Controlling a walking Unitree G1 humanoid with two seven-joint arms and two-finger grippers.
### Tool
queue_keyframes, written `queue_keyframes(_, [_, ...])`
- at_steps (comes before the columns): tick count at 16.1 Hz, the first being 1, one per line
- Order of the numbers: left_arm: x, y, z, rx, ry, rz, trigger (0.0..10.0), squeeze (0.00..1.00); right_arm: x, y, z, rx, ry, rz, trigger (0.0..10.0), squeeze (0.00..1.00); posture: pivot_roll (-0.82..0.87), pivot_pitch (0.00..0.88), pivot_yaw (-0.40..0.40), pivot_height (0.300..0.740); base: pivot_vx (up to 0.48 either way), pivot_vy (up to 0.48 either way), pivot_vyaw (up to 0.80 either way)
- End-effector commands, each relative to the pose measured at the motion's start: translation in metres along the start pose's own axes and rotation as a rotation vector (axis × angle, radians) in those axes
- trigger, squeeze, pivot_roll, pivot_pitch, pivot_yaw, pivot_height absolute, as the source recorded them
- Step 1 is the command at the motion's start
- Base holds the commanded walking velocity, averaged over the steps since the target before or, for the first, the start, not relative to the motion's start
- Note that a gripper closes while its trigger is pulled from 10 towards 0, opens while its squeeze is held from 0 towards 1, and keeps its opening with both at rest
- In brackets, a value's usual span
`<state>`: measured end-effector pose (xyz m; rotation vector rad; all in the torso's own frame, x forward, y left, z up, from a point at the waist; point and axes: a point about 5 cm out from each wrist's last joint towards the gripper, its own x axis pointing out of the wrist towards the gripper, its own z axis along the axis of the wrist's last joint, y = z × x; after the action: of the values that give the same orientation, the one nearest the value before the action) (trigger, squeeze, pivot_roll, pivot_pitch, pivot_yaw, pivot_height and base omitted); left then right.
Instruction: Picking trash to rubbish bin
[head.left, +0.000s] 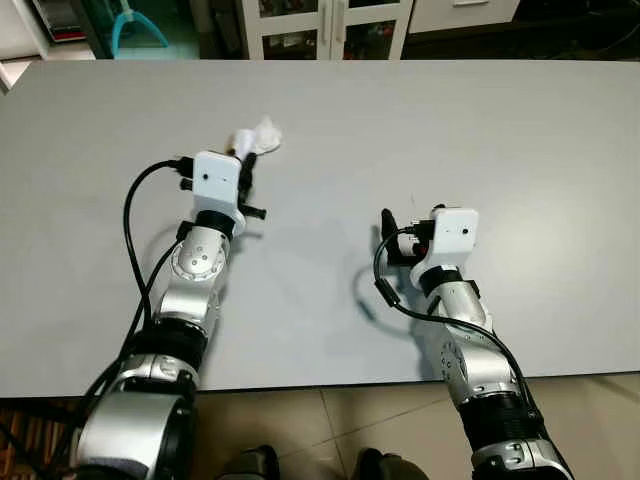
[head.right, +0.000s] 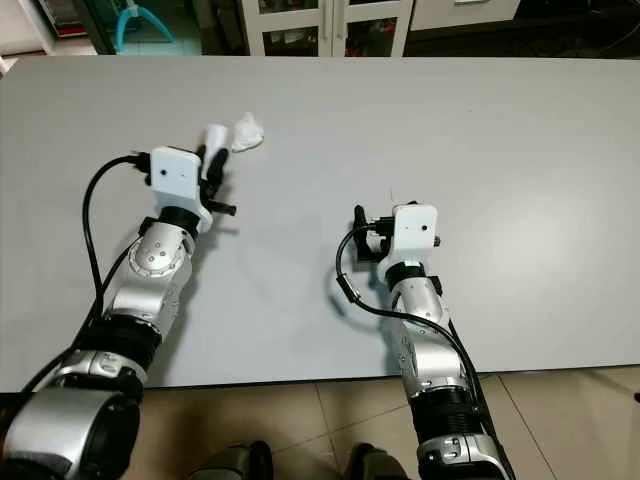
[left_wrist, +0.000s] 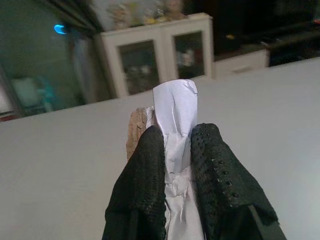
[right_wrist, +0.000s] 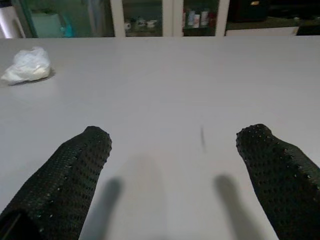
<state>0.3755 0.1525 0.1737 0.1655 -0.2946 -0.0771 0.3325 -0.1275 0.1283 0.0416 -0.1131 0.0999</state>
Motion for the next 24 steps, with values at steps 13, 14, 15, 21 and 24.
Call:
queue_keyframes(13, [-0.036, -0.004, -0.012, 0.085, 0.005, 0.038, 10.0, 0.0, 0.005, -0.051, 0.029, -0.116, -0.105, -0.091, 10.0, 0.0, 0.01, 0.158, 0.011, 0.74, 0.0, 0.0, 0.0])
queue_keyframes(14, [-0.038, -0.006, -0.014, 0.107, 0.01, 0.022, 10.0, 0.0, 0.003, -0.05, 0.027, -0.126, -0.098, -0.074, 10.0, 0.0, 0.01, 0.16, 0.01, 0.74, 0.0, 0.0, 0.0])
queue_keyframes(15, [-0.039, -0.006, -0.014, 0.114, 0.012, 0.018, 10.0, 0.0, 0.002, -0.05, 0.026, -0.128, -0.096, -0.071, 10.0, 0.0, 0.01, 0.16, 0.01, 0.74, 0.0, 0.0, 0.0])
queue_keyframes(21, [-0.04, -0.015, -0.017, 0.111, 0.052, 0.001, 10.0, 0.0, 0.0, -0.043, 0.02, -0.103, -0.071, -0.062, 10.0, 0.0, 0.01, 0.163, 0.009, 0.74, 0.0, 0.0, 0.0])
queue_keyframes(24, [-0.042, -0.02, -0.017, 0.101, 0.055, -0.005, 10.0, 0.0, -0.002, -0.041, 0.019, -0.095, -0.071, -0.058, 10.0, 0.0, 0.01, 0.162, 0.006, 0.74, 0.0, 0.0, 0.0])
